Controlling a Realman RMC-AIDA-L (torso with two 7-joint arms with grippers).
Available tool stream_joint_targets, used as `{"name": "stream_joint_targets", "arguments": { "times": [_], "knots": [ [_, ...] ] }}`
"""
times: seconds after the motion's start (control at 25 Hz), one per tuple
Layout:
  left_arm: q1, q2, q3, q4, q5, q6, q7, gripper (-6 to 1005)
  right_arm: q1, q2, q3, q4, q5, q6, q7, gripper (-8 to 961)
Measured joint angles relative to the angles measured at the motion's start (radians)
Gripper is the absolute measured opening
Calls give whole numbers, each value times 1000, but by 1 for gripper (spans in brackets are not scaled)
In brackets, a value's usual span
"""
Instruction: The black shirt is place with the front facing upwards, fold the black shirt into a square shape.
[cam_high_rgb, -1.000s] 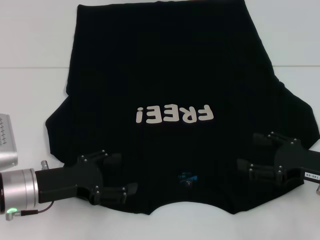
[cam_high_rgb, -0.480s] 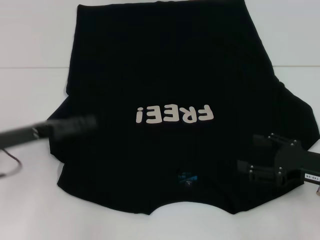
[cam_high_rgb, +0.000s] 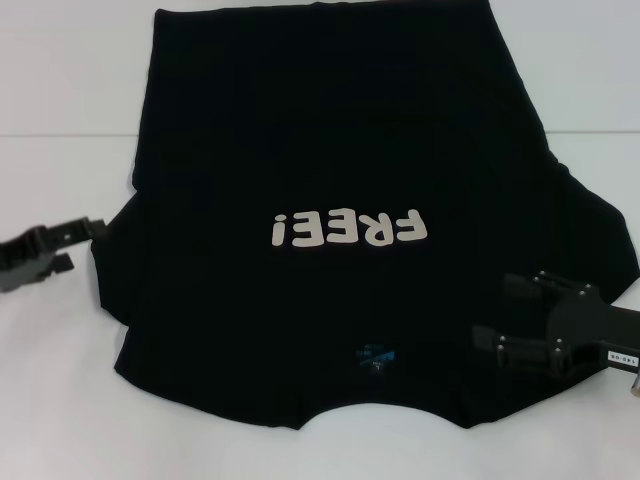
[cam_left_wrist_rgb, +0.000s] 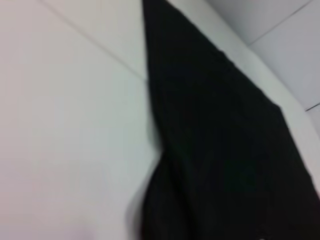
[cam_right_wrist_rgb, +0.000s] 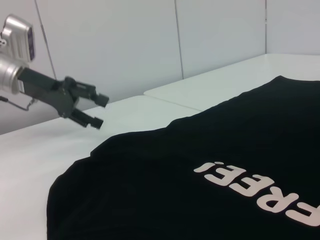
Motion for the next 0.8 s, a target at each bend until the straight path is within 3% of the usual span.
{"name": "stream_joint_targets", "arguments": {
  "times": [0.2, 0.8],
  "knots": [
    [-2, -15, 22, -32, 7, -73, -4, 931, 0, 0, 0, 1, -1, 0, 0, 940],
    [-19, -53, 36, -44, 7, -121, -7, 931, -2, 0, 0, 6, -11, -2, 0, 941]
  ]
}}
